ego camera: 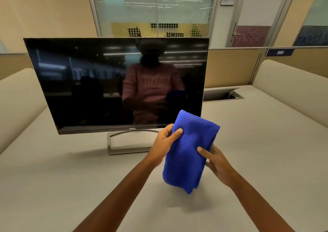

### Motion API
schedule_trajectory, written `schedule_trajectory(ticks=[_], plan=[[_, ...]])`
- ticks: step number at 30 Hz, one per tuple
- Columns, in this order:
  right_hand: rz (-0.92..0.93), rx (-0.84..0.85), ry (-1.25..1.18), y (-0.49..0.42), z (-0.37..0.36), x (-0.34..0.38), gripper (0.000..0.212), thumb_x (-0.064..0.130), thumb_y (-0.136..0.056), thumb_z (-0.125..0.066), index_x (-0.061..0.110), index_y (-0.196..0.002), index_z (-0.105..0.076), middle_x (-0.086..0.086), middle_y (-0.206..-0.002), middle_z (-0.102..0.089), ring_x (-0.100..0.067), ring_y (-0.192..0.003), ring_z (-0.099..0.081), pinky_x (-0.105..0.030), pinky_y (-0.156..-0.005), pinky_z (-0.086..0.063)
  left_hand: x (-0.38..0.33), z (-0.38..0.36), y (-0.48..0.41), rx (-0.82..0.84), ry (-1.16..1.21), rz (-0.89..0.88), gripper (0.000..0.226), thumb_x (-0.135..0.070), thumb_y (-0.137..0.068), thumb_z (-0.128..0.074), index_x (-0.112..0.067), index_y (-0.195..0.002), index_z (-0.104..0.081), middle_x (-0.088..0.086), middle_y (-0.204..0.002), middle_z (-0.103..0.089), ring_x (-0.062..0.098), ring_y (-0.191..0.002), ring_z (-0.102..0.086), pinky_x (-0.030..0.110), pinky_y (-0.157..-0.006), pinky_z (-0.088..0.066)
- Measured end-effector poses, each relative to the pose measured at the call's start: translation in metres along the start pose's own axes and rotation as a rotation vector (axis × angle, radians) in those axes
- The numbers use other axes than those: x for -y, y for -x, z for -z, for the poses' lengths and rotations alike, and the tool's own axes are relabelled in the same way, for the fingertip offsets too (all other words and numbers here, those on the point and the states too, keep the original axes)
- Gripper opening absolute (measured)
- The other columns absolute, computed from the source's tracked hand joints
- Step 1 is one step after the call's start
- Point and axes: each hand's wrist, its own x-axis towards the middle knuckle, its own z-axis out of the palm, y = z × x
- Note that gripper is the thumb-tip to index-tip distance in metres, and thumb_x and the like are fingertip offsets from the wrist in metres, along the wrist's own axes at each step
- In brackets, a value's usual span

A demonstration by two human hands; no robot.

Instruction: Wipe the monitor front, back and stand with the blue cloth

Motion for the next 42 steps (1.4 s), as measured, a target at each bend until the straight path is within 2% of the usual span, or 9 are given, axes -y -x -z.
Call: schedule_trajectory(ticks=[9,15,21,25,27,30,34,39,42], plan=[[-0.108,-0.278,0.296,0.015,0.041,-0.012,0.018,0.021,-0.085,-0.063,0.007,-0.097,-0.062,-0.006,-0.097,-0.068,-0.02,-0.087,-0.064,-0.023,-0.067,-0.05,0.036,-0.052,-0.015,-0.142,0.248,0.346,0.024,-0.032,-0.095,-0.041,-0.016,-0.111,-0.049,0.002,-0.114,-0.056,0.018,-0.101,-0.054,0.033,-0.079,-0.05],[-0.164,-0.405,0.788,0.012,0.064,-0.026,0.032,0.022,-0.09,-0.059,0.007,-0.118,-0.054,-0.004,-0.106,-0.059,-0.017,-0.09,-0.053,-0.013,-0.065,-0.04,0.061,-0.08,-0.029,-0.144,0.008,0.505,0.042,-0.017,-0.091,-0.053,-0.007,-0.129,-0.038,0.01,-0.134,-0.045,0.025,-0.117,-0.048,0.038,-0.092,-0.046],[-0.138,-0.39,1.223,0.011,0.065,-0.033,0.054,0.025,-0.098,-0.041,0.013,-0.145,-0.019,-0.008,-0.143,-0.034,-0.02,-0.127,-0.04,-0.026,-0.098,-0.038,0.08,-0.09,-0.025,-0.077,-0.616,0.272,0.07,-0.025,-0.09,-0.053,-0.007,-0.144,-0.013,0.013,-0.146,-0.024,0.026,-0.133,-0.03,0.033,-0.108,-0.03],[0.026,-0.221,1.315,0.013,0.048,-0.038,0.074,0.06,-0.091,-0.007,0.012,-0.144,-0.026,-0.005,-0.151,-0.026,-0.02,-0.138,-0.028,-0.027,-0.108,-0.028,0.086,-0.095,-0.021,0.022,-0.869,0.118,0.069,-0.051,-0.092,-0.013,-0.009,-0.146,-0.003,0.011,-0.155,-0.004,0.024,-0.142,-0.01,0.032,-0.115,-0.015],[-0.02,-0.088,1.424,0.012,0.046,-0.046,0.09,0.061,-0.087,0.013,0.011,-0.136,-0.043,-0.002,-0.144,-0.04,-0.02,-0.133,-0.039,-0.035,-0.102,-0.038,0.094,-0.097,-0.022,0.065,-0.999,0.101,0.103,-0.067,-0.066,0.028,-0.009,-0.146,-0.002,0.012,-0.155,-0.001,0.023,-0.143,-0.004,0.033,-0.115,-0.011],[-0.177,-0.06,1.545,0.011,0.053,-0.053,0.084,0.052,-0.094,0.01,0.015,-0.122,-0.06,0.002,-0.131,-0.056,-0.015,-0.12,-0.054,-0.039,-0.083,-0.052,0.111,-0.098,-0.027,0.109,-1.097,0.109,0.134,-0.066,-0.035,0.05,-0.01,-0.146,-0.001,0.012,-0.155,0.002,0.024,-0.144,0.001,0.037,-0.116,-0.006],[-0.129,0.047,1.526,0.011,0.069,-0.063,0.127,0.076,-0.041,0.043,0.02,-0.147,0.004,0.012,-0.147,0.018,-0.008,-0.137,0.017,-0.041,-0.115,-0.005,0.113,-0.1,-0.026,0.152,-1.096,0.139,0.137,-0.068,-0.032,0.05,-0.01,-0.146,0.002,0.012,-0.155,0.004,0.025,-0.144,0.003,0.038,-0.116,-0.003],[-0.181,0.021,1.518,0.01,0.06,-0.055,0.129,0.077,-0.037,0.041,0.022,-0.148,0.003,0.006,-0.157,0.004,-0.014,-0.144,0.006,-0.042,-0.115,-0.004,0.105,-0.089,-0.023,0.175,-1.154,0.122,0.134,-0.068,-0.032,0.049,-0.014,-0.146,0.004,0.009,-0.155,0.007,0.023,-0.144,0.003,0.037,-0.116,-0.004],[-0.217,-0.011,1.472,0.007,0.048,-0.046,0.086,0.072,-0.079,0.006,0.022,-0.148,-0.006,0.003,-0.157,-0.007,-0.016,-0.144,-0.003,-0.042,-0.115,-0.007,0.101,-0.075,-0.016,0.179,-1.129,0.131,0.097,-0.07,-0.069,0.023,-0.016,-0.146,0.002,0.009,-0.156,0.005,0.023,-0.144,0.001,0.037,-0.116,-0.006]])
